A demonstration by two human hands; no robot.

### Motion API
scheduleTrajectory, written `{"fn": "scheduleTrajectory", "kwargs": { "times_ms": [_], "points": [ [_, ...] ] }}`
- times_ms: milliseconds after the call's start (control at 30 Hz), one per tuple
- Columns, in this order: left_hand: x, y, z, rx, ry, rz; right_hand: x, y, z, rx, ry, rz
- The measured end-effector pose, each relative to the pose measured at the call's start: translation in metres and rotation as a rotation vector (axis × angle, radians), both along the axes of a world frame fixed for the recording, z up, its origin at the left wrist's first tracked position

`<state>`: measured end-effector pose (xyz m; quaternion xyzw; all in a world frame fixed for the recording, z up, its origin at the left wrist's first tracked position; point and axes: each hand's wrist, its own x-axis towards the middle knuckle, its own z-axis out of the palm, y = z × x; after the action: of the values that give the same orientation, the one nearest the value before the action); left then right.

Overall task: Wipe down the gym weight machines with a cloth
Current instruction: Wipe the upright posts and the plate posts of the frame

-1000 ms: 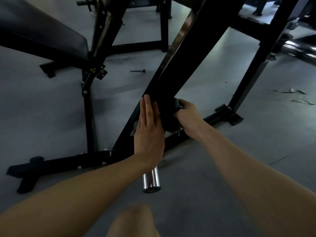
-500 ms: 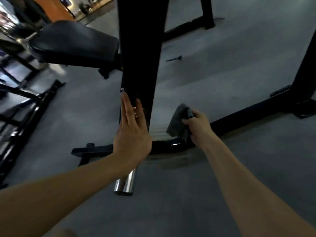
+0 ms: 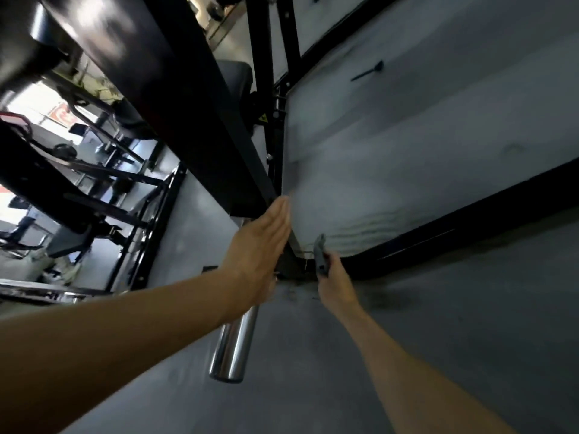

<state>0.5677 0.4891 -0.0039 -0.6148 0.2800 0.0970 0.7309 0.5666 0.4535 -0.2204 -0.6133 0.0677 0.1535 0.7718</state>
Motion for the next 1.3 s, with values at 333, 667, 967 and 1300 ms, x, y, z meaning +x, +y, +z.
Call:
{"fn": "scheduleTrajectory", "kwargs": {
  "times_ms": [333,667,967,1300],
  "points": [
    [0.012,0.007,-0.02,0.081,0.036,-0.044,-0.005,0.064,-0.047,-0.863,-0.42,0.243],
    [0.019,0.004,-0.053,0.244,0.04,-0.105,0.017,0.052,-0.043,-1.089,-0.497,0.371],
    [0.019,0.003,-0.041,0.199,0.1,-0.097,0.021,0.044,-0.039,-1.022,-0.546,0.32],
    [0.018,-0.003,-0.033,0.184,0.107,-0.081,0.026,0.049,-0.057,-1.007,-0.685,0.264]
  ]
}}
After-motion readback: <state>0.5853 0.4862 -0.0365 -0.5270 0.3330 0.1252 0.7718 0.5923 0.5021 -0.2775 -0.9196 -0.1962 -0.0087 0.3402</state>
